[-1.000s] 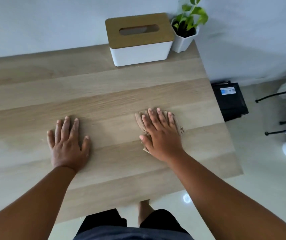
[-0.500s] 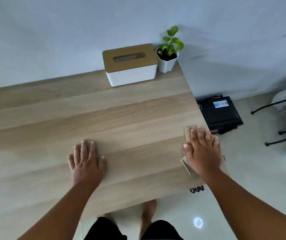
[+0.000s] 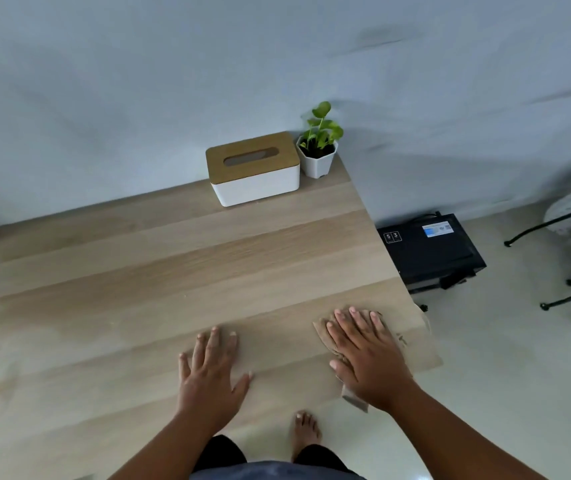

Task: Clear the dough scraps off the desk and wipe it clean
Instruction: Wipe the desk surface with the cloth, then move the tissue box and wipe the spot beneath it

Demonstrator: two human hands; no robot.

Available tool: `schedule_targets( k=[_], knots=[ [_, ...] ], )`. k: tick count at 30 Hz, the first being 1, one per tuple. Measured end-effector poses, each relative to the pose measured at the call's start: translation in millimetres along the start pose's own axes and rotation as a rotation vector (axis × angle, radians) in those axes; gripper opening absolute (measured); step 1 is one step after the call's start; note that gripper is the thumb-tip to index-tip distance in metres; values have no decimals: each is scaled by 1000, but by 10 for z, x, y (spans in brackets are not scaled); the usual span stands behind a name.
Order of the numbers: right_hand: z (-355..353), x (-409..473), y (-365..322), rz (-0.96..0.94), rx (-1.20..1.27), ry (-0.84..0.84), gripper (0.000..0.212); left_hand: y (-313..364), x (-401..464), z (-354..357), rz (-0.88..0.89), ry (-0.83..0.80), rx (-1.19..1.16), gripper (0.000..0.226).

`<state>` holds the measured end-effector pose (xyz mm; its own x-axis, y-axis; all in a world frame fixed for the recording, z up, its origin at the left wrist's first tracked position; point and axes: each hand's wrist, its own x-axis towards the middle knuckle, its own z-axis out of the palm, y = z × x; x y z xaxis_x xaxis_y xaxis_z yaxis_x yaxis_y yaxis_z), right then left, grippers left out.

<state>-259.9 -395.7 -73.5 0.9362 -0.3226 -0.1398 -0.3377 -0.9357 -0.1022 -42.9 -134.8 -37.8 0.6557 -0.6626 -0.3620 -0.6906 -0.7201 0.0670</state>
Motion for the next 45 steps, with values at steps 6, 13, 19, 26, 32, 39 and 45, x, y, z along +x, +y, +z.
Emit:
schedule_targets(
  k=[6, 13, 19, 26, 32, 39, 45],
  knots=[
    [-71, -113, 341, 1, -50, -36, 71, 4, 60, -14, -44, -85, 38, 99],
    [-159, -20, 381, 47, -31, -25, 68, -7, 246, -175, -76, -77, -10, 114],
    [-346, 141, 219, 170, 60, -33, 58, -38, 333, -236, -19, -20, -36, 113],
    [-619, 766, -249, 195, 277, -82, 68, -193, 644, -348, 11, 26, -89, 114],
    [-787, 1311, -541, 296, 529, -29, 71, -291, 1183, -636, -76, -11, -241, 107],
    [-1151, 1982, -546, 471, 816, 138, 70, -344, 1789, -1108, -86, 113, -525, 99],
    [-1243, 2492, -221, 506, 994, 228, 64, -386, 2262, -1435, -92, 238, -591, 92]
  ],
)
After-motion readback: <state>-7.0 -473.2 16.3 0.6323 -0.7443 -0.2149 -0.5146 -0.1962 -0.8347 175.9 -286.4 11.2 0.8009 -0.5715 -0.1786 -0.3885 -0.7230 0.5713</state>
